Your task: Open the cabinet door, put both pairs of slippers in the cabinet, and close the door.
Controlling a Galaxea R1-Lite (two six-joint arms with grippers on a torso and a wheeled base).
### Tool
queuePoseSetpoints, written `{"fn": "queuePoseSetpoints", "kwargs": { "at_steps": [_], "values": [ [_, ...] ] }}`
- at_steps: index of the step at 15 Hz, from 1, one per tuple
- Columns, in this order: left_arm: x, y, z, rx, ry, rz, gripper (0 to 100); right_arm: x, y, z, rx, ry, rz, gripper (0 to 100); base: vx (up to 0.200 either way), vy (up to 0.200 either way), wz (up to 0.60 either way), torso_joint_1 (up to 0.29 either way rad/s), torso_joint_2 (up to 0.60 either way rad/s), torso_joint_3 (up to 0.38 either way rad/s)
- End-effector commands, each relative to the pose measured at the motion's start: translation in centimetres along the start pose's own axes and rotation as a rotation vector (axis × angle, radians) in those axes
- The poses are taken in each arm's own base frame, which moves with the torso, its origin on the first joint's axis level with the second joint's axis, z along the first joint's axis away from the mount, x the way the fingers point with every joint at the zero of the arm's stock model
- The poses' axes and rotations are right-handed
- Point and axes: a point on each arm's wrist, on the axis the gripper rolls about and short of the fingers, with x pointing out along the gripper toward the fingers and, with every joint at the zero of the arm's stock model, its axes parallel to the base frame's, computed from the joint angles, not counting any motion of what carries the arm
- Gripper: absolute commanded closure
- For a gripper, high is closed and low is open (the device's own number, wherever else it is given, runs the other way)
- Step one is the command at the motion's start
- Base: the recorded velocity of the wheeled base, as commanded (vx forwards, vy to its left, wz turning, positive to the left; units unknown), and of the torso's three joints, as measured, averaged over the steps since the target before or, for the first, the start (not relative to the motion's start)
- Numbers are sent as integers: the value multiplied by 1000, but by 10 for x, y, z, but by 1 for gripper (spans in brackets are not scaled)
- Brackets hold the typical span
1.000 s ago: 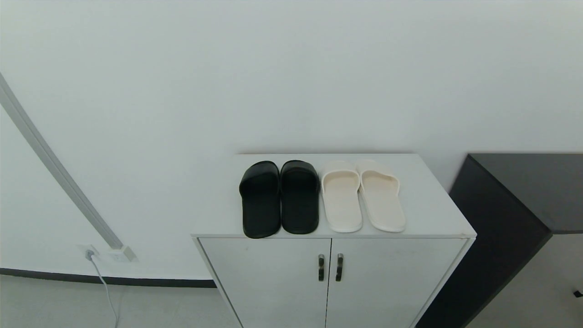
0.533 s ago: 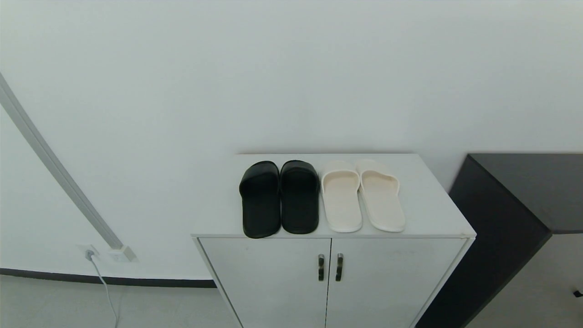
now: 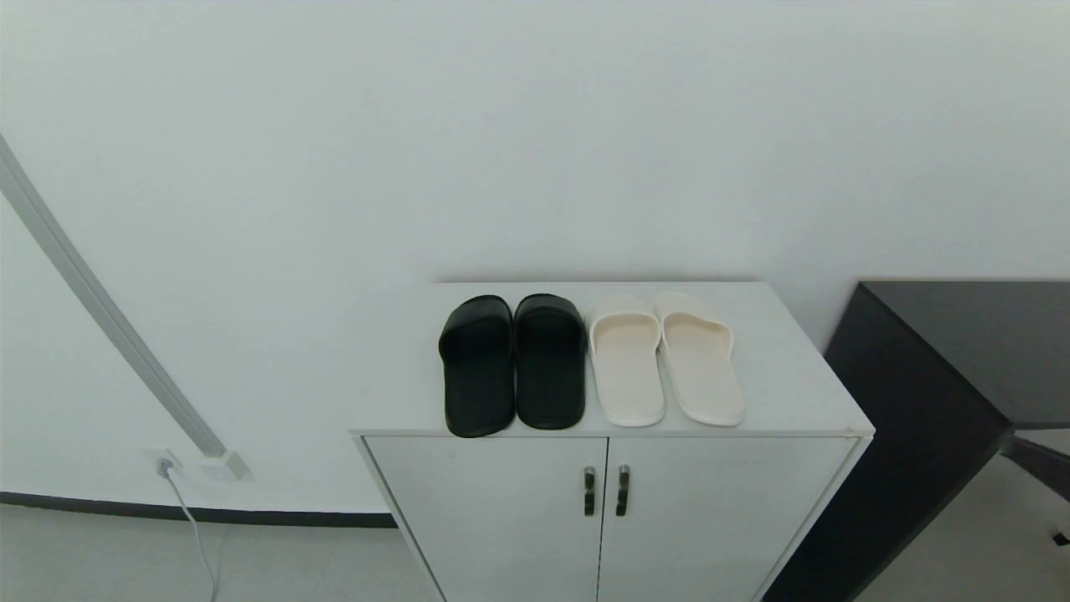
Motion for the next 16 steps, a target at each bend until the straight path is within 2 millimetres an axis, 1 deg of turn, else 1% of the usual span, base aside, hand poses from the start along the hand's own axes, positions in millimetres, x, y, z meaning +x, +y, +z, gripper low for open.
{"fn": "queuePoseSetpoints", "kwargs": {
  "at_steps": [1, 2, 3, 4, 5, 7, 8, 10, 12, 15, 16],
  "values": [
    [0, 0, 0, 0, 1, 0, 100, 53, 52, 20, 7, 89, 58, 0, 0, 0, 0, 0, 0, 0],
    [0, 0, 0, 0, 1, 0, 100, 72, 74, 26, -8, 103, 74, 0, 0, 0, 0, 0, 0, 0],
    [0, 0, 0, 0, 1, 0, 100, 78, 81, 27, -13, 106, 83, 0, 0, 0, 0, 0, 0, 0],
    [0, 0, 0, 0, 1, 2, 100, 89, 91, 28, -19, 108, 84, 0, 0, 0, 0, 0, 0, 0],
    [0, 0, 0, 0, 1, 0, 100, 114, 106, 26, -27, 99, 40, 0, 0, 0, 0, 0, 0, 0],
    [0, 0, 0, 0, 1, 0, 100, 146, 123, 21, -27, 94, 27, 0, 0, 0, 0, 0, 0, 0],
    [0, 0, 0, 0, 1, 0, 100, 152, 126, 21, -25, 89, 24, 0, 0, 0, 0, 0, 0, 0],
    [0, 0, 0, 0, 1, 0, 100, 186, 141, 12, -32, 81, -29, 0, 0, 0, 0, 0, 0, 0],
    [0, 0, 0, 0, 1, 0, 100, 207, 150, 8, -28, 61, -36, 0, 0, 0, 0, 0, 0, 0],
    [0, 0, 0, 0, 1, 0, 100, 246, 155, -5, -38, 46, -155, 0, 0, 0, 0, 0, 0, 0],
    [0, 0, 0, 0, 1, 0, 100, 256, 156, -5, -33, 33, -174, 0, 0, 0, 0, 0, 0, 0]
  ]
}}
